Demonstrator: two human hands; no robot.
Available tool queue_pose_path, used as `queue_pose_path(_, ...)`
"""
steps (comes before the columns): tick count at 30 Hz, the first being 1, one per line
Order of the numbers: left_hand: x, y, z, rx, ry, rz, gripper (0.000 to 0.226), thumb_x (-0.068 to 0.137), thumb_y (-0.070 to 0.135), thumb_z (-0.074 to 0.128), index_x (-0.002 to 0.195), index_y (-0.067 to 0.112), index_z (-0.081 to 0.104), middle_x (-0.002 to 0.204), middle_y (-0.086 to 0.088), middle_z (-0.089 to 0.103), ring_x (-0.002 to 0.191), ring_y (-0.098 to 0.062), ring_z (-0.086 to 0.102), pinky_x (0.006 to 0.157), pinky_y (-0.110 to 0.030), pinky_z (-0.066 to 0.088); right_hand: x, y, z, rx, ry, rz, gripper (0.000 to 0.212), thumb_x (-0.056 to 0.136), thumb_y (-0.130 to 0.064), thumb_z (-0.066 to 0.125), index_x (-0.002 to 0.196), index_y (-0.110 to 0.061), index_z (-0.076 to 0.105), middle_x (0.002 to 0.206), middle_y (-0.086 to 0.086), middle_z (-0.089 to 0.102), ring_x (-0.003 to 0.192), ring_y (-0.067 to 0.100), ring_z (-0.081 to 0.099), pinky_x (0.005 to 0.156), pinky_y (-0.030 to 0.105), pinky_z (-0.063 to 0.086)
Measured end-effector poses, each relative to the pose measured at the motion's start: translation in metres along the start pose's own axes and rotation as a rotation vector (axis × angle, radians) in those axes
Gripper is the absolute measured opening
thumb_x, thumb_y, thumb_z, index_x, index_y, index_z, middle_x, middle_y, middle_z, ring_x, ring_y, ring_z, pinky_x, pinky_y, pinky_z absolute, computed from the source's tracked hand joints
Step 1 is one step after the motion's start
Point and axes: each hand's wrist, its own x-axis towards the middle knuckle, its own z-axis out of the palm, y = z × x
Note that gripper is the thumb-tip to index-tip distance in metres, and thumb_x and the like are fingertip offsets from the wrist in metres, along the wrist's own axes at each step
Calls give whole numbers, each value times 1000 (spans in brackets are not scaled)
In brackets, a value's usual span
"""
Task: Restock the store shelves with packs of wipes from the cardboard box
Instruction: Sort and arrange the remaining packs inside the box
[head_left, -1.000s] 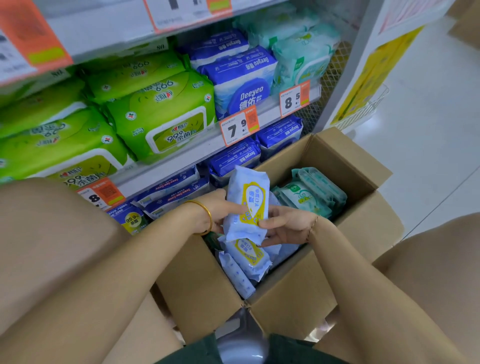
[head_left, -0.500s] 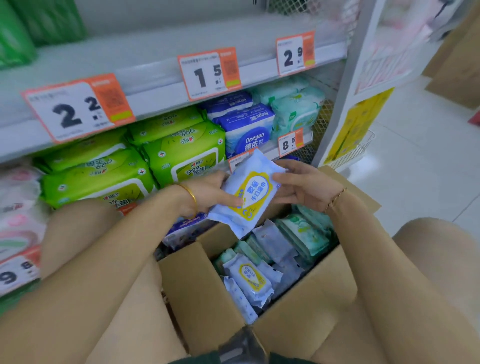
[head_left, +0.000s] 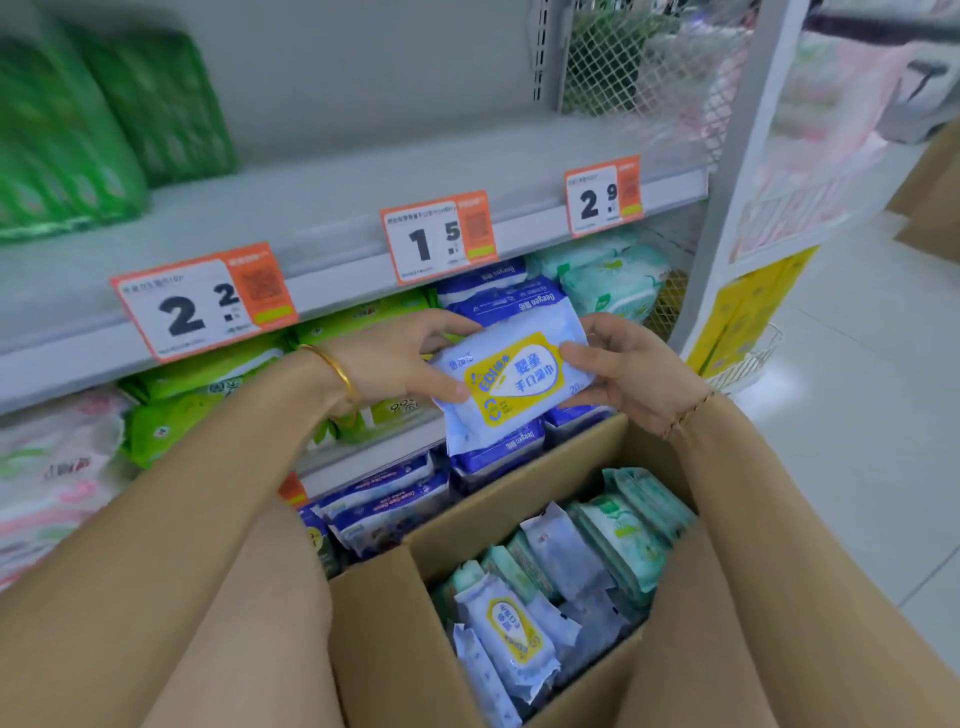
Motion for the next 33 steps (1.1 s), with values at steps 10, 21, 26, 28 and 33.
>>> queue_pose_path(10, -25, 25, -22, 14, 148, 44, 47, 81, -6, 63, 119, 19, 50, 112, 1, 63, 88, -7, 63, 73, -20, 56, 5, -30, 21, -96, -85, -116, 22, 85, -10, 61, 104, -21, 59, 94, -4, 72, 82, 18, 70, 67, 35, 61)
queue_pose_path(21, -50, 52, -40, -101, 277, 75, 30, 85, 2, 60, 104, 22, 49, 100, 2, 61, 68, -2, 65, 55, -19, 57, 12, -72, 52, -238, 19, -241, 27, 80, 1, 67, 95, -20, 59, 90, -2, 70, 72, 7, 69, 68, 31, 60)
queue_pose_path(26, -31, 74, -75, -83, 537, 196, 26, 80, 1, 67, 98, 16, 55, 85, 0, 60, 57, 2, 61, 55, -17, 55, 43, -110, 71, -188, 139, -385, 22, 78, -7, 72, 90, -23, 64, 89, -1, 71, 83, 16, 66, 74, 34, 59)
queue_pose_path(28, -18, 82, -94, -59, 651, 246, 24, 79, 1, 68, 92, 18, 57, 83, -2, 61, 58, 1, 59, 58, -18, 53, 64, -126, 79, -206, 210, -444, 19, 75, -13, 72, 90, -23, 64, 87, -5, 70, 81, 11, 65, 72, 28, 56)
queue_pose_path(33, 16, 84, -121, 79, 867, 294, 42, 78, 1, 70, 117, 1, 56, 101, -7, 54, 88, -17, 51, 68, -9, 43, 119, -142, 82, -337, 332, -463, 40, 73, -17, 73, 107, -1, 60, 107, 17, 68, 100, 31, 65, 89, 46, 53)
